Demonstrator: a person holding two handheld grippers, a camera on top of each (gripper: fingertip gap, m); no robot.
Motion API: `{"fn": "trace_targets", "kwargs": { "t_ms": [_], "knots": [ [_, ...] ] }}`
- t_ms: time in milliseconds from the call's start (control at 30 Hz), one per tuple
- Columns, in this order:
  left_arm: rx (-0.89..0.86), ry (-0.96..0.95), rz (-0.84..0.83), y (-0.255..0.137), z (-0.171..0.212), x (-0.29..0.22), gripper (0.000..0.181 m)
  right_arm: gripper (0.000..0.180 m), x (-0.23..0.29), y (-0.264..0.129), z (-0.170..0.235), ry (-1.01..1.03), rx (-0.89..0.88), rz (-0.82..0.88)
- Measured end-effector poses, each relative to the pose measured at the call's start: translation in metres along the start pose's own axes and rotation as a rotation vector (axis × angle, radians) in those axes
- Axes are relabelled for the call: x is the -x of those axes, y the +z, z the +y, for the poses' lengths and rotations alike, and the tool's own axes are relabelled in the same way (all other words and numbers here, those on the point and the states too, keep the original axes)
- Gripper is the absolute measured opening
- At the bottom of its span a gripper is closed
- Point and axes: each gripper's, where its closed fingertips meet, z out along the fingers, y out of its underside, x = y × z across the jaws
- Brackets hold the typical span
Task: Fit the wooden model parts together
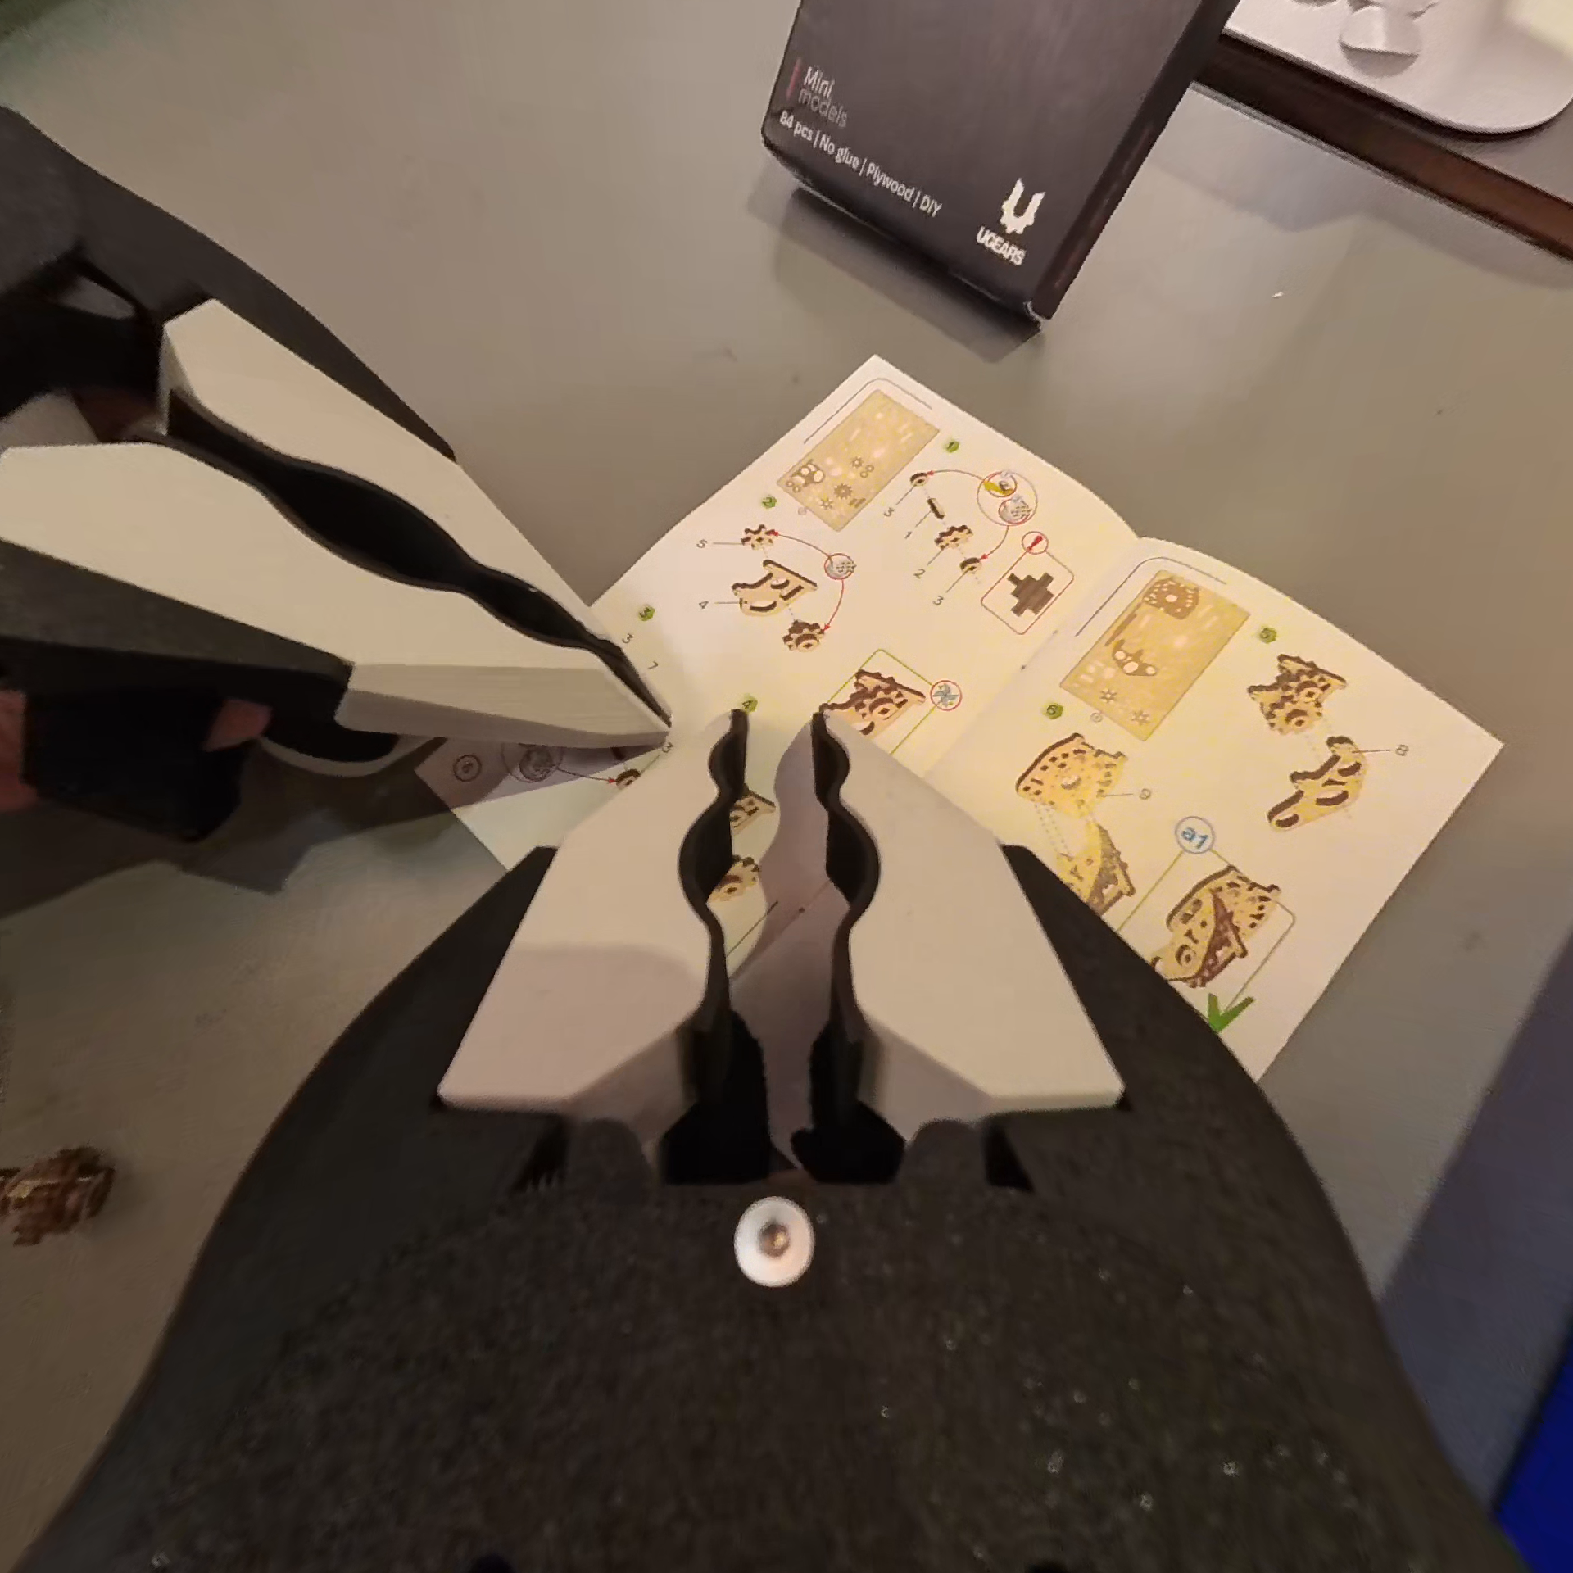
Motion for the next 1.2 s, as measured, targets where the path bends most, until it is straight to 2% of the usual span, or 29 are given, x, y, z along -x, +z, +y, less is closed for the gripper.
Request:
{"fn": "trace_targets", "kwargs": {
  "t_ms": [1200],
  "knots": [
    [0.002, -0.031, 0.053, -0.0025, 0.0015, -0.0017, 0.0, 0.019, 0.0029, 0.0002, 0.0007, -0.03, 0.001, -0.001]
  ]
}}
